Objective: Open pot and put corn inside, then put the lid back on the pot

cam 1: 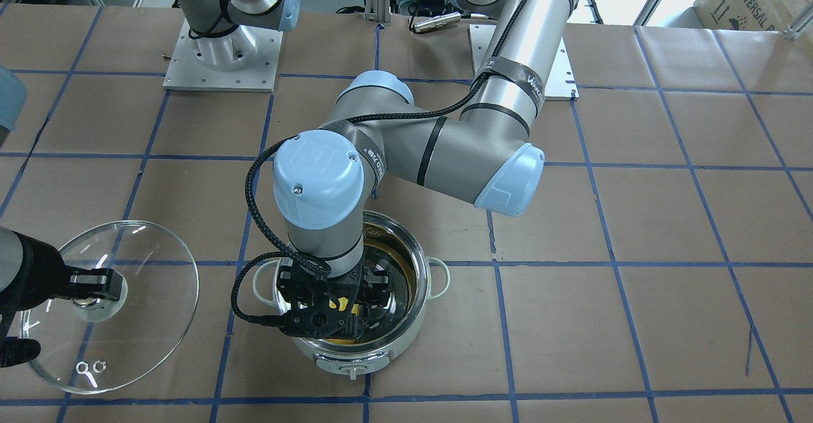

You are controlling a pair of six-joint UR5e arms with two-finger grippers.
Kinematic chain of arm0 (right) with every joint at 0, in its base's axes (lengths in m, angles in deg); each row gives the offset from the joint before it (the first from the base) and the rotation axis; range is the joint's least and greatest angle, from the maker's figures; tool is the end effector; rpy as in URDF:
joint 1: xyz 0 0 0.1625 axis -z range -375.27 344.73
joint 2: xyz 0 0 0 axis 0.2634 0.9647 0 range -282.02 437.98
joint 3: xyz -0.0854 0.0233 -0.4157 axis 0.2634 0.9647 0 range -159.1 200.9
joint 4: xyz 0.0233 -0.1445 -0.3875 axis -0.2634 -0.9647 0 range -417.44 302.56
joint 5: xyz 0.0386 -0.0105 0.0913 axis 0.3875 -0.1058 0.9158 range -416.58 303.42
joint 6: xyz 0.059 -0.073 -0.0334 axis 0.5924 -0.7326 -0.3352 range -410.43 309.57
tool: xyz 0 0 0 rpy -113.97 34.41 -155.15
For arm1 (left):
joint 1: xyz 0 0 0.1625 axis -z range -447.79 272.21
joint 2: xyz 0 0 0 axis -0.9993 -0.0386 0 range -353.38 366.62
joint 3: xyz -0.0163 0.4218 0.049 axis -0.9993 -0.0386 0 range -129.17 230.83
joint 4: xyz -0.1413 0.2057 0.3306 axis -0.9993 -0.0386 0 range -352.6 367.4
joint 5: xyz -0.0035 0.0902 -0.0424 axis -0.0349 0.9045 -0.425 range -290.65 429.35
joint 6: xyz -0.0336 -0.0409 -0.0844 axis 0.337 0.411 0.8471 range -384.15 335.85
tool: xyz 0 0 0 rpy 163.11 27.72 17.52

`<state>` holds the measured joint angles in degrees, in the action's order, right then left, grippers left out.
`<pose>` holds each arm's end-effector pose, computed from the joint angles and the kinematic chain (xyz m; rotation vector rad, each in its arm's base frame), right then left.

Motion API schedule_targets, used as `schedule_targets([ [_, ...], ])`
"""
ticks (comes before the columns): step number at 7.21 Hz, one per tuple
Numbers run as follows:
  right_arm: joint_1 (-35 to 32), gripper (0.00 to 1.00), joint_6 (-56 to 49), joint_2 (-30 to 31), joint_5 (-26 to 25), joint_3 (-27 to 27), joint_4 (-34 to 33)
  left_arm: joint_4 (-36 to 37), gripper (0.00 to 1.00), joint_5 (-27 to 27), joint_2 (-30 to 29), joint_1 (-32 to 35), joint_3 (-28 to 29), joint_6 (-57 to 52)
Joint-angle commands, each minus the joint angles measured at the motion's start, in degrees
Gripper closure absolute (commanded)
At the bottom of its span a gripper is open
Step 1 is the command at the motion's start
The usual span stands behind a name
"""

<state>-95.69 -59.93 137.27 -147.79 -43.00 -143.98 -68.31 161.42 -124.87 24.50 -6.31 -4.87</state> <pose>0.0140 -0.7048 0.3838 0.0001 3.1311 0.2229 -0.4152 -0.6711 0.3327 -0.0792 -3.1349 0.1650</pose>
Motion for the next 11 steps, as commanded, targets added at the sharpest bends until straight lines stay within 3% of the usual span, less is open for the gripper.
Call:
schedule_targets([
  [1,-0.3,0.94,0.2,0.4,0.2,0.1,0.0,-0.1,0.00,0.0,0.1,-0.4,0.0,-0.1],
  [3,-1.7,0.94,1.2,1.2,0.6,1.1,-0.1,-3.0,0.00,0.0,3.2,-2.7,-1.5,-1.1],
  [4,-3.0,0.94,2.6,2.0,0.7,1.1,-0.1,-3.0,0.00,-0.4,6.6,-5.2,-6.0,-6.6],
  [8,-14.6,0.94,18.8,3.5,0.3,0.9,-2.8,-2.9,0.00,-0.5,30.6,-19.1,-31.7,-15.0],
  [10,-20.7,0.94,23.6,2.8,0.7,0.1,-3.7,-7.5,0.00,-0.6,37.2,-26.9,-34.9,-20.4],
  [11,-23.3,0.94,23.3,1.7,0.7,0.3,-4.0,-8.3,0.00,-0.6,37.8,-27.6,-35.0,-21.9],
])
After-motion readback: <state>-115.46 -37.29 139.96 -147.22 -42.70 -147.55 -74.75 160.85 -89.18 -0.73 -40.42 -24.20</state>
